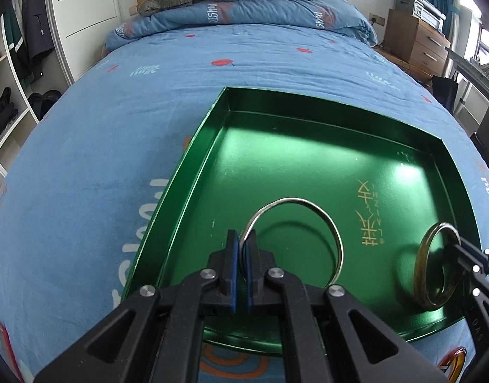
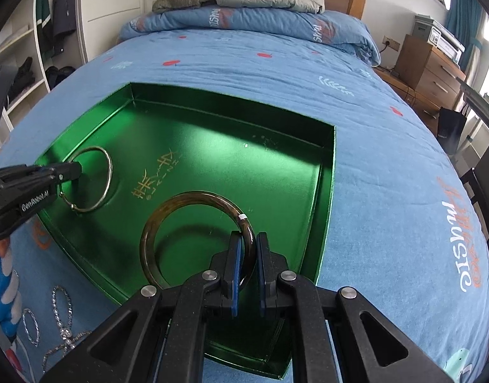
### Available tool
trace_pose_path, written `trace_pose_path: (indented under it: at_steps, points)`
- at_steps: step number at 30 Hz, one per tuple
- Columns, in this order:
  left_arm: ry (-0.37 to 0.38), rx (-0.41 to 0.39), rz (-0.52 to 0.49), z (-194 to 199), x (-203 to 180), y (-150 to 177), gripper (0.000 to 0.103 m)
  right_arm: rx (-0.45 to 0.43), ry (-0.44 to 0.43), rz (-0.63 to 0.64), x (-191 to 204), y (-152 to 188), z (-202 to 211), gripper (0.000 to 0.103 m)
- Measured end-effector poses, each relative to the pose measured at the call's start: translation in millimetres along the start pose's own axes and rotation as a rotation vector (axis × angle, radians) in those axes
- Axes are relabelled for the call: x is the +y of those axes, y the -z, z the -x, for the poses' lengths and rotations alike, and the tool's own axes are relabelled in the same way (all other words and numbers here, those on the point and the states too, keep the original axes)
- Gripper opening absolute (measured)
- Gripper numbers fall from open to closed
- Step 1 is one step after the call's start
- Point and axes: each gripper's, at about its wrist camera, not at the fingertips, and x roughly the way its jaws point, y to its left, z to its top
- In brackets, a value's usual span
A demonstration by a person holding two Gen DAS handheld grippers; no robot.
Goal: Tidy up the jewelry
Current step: 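Lower the bangles into the green tray and open both tools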
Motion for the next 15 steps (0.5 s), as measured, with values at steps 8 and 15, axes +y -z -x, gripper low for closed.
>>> trace_pose_path:
  at_steps: [8,15]
  points:
    - [0.051,-0.001,0.031,3.7,11.4,2.2,0.01,0.025,-0.004,-0.003,-2.4,2.9,-2.6,0.019]
    - [0.045,-0.078,0.003,27.5,9.2,-2.1,0.011,-0.017,-0.003,0.003,-0.6,-1.7,22.9,0.039]
